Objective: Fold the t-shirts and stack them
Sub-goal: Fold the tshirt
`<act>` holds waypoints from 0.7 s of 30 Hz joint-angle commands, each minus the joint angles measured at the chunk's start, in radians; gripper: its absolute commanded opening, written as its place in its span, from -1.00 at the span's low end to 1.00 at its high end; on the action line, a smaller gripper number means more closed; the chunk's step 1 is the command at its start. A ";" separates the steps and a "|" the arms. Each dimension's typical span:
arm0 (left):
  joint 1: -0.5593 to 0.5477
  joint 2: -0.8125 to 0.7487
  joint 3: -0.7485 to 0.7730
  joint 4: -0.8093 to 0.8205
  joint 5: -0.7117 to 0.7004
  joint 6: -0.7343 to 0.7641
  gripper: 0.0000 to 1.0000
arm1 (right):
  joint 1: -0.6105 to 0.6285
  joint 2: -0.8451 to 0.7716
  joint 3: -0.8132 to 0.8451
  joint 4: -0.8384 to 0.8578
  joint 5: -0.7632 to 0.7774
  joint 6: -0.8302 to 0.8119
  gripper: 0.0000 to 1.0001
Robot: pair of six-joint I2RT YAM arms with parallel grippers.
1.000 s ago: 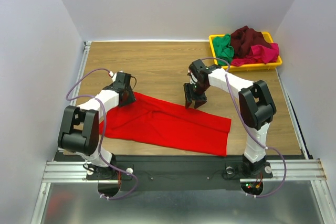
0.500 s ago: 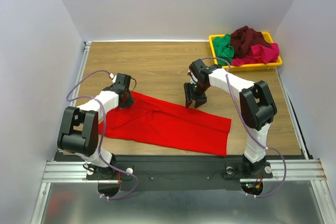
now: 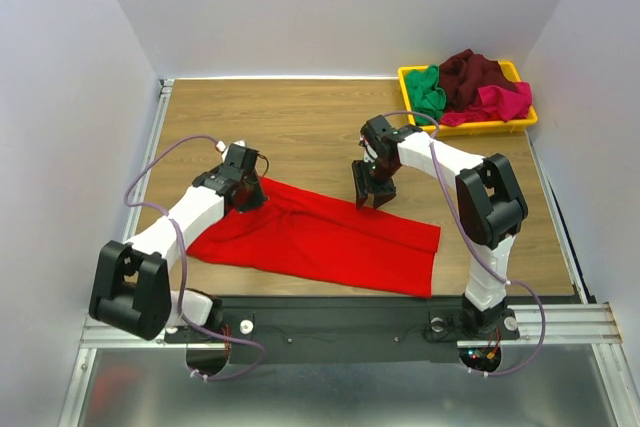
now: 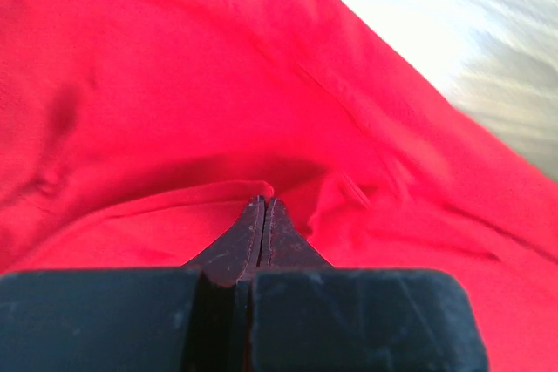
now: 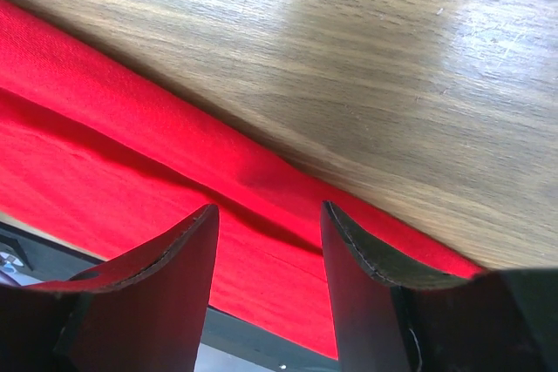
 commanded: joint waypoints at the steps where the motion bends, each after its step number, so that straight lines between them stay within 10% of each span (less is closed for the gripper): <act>1: -0.063 -0.078 -0.029 -0.083 0.041 -0.074 -1.00 | 0.006 -0.011 0.002 0.026 0.013 -0.014 0.12; 15: -0.144 -0.291 -0.193 -0.190 0.146 -0.242 -1.00 | 0.006 0.055 0.030 0.027 -0.007 -0.064 0.12; 21: -0.167 -0.375 -0.222 -0.186 0.238 -0.226 -0.22 | 0.006 0.058 0.027 0.026 -0.001 -0.063 0.12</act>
